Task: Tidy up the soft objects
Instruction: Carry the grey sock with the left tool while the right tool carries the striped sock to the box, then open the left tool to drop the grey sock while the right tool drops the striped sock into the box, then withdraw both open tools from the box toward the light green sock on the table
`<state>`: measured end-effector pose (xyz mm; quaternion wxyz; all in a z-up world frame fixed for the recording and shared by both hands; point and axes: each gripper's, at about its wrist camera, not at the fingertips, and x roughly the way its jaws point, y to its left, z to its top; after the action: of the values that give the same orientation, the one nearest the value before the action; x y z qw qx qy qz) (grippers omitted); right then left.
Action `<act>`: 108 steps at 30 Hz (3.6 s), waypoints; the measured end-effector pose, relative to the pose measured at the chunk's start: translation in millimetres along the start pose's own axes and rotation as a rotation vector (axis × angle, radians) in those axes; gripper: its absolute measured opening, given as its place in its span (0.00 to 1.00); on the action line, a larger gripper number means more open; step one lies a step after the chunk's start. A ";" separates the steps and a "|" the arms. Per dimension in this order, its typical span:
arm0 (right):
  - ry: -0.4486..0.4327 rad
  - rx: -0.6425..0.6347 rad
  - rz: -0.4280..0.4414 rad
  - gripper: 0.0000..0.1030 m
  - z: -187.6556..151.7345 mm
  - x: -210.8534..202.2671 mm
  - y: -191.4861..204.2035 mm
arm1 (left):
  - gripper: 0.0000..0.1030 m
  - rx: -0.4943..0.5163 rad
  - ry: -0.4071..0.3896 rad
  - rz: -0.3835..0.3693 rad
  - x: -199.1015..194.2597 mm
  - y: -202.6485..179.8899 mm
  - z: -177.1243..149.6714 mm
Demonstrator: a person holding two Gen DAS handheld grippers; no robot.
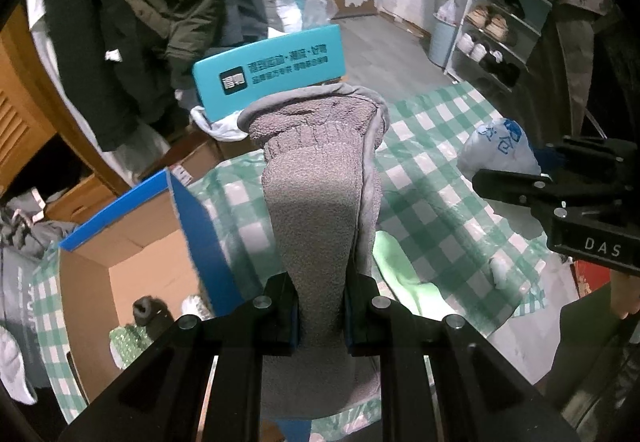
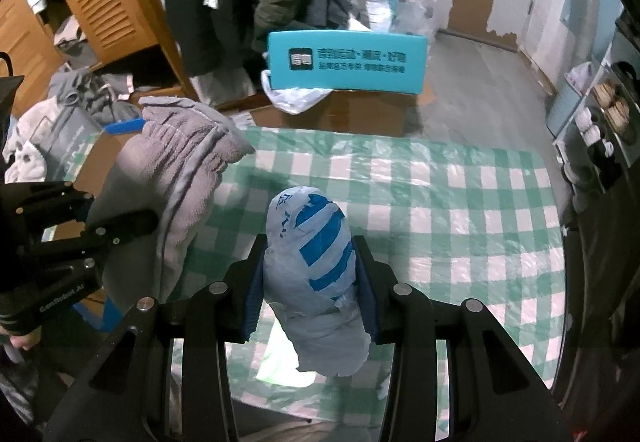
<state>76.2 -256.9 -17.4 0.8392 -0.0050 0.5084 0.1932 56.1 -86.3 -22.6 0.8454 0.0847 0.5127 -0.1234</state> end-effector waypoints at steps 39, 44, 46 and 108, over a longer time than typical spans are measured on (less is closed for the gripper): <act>0.024 -0.211 0.121 0.38 38.9 33.3 153.9 | 0.15 -0.195 -0.080 0.078 -56.4 126.5 -62.9; 0.044 -0.231 0.142 0.38 42.5 45.4 174.3 | 0.15 -0.232 -0.059 0.087 -51.0 146.1 -74.9; 0.056 -0.237 0.151 0.38 43.3 51.7 182.4 | 0.15 -0.244 -0.051 0.090 -48.4 151.3 -79.4; 0.070 -0.190 0.123 0.71 40.6 49.3 173.3 | 0.65 -0.240 -0.026 0.081 -36.9 134.2 -71.0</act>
<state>73.9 -72.5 -7.3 0.8031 -0.0602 0.5162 0.2914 19.3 65.6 -20.2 0.8603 0.0021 0.5090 -0.0281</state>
